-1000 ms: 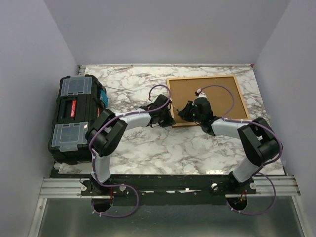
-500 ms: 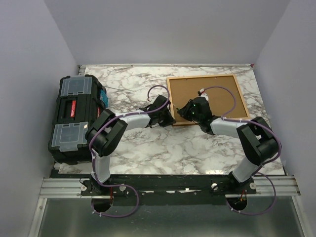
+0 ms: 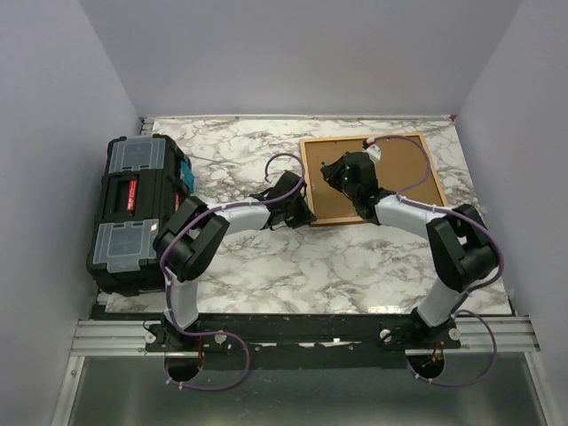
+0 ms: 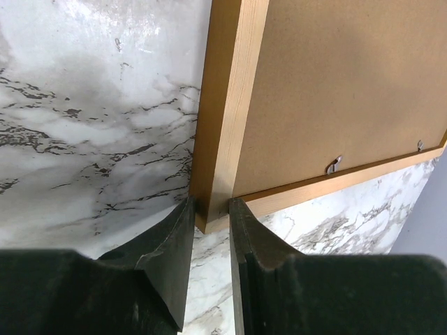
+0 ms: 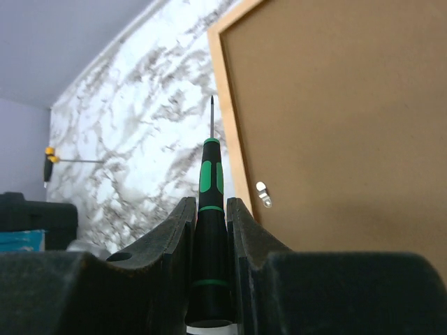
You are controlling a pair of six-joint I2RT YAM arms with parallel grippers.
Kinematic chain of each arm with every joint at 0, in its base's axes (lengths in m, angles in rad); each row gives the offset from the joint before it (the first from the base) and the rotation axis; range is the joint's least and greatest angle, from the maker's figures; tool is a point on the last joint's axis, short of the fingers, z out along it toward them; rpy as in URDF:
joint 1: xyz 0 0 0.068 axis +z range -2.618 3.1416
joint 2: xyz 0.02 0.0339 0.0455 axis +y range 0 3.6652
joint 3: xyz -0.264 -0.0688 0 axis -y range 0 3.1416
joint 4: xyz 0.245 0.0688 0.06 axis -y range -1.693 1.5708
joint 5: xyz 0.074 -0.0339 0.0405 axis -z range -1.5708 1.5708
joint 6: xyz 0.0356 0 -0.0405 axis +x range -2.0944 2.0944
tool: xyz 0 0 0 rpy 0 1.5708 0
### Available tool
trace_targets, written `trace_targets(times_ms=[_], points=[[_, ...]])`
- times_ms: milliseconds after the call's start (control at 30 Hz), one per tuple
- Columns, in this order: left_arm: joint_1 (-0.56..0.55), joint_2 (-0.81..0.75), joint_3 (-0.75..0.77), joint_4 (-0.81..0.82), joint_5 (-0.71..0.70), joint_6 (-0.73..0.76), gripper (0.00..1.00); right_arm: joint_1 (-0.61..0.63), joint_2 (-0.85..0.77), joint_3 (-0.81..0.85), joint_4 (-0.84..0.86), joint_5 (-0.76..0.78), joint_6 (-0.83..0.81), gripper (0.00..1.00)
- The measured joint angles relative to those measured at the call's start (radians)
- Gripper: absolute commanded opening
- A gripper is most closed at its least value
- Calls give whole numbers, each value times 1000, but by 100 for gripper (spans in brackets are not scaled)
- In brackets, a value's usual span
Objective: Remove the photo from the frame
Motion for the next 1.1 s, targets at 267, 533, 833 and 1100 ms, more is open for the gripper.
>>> trace_targets(times_ms=[267,533,833,1100], points=[[-2,-21,-2,-46,1,74,59,0,-112,-19,-100,-13,-114,0],[-12,-78,39,-200,6,205,66,0,-448,-109,-437,0,-255,0],[-91,-35,267,-317,-40,230,65,0,-810,-106,-794,170,-267,0],[-122,25,292,-277,0,142,71,0,-783,-83,-912,236,-280,0]])
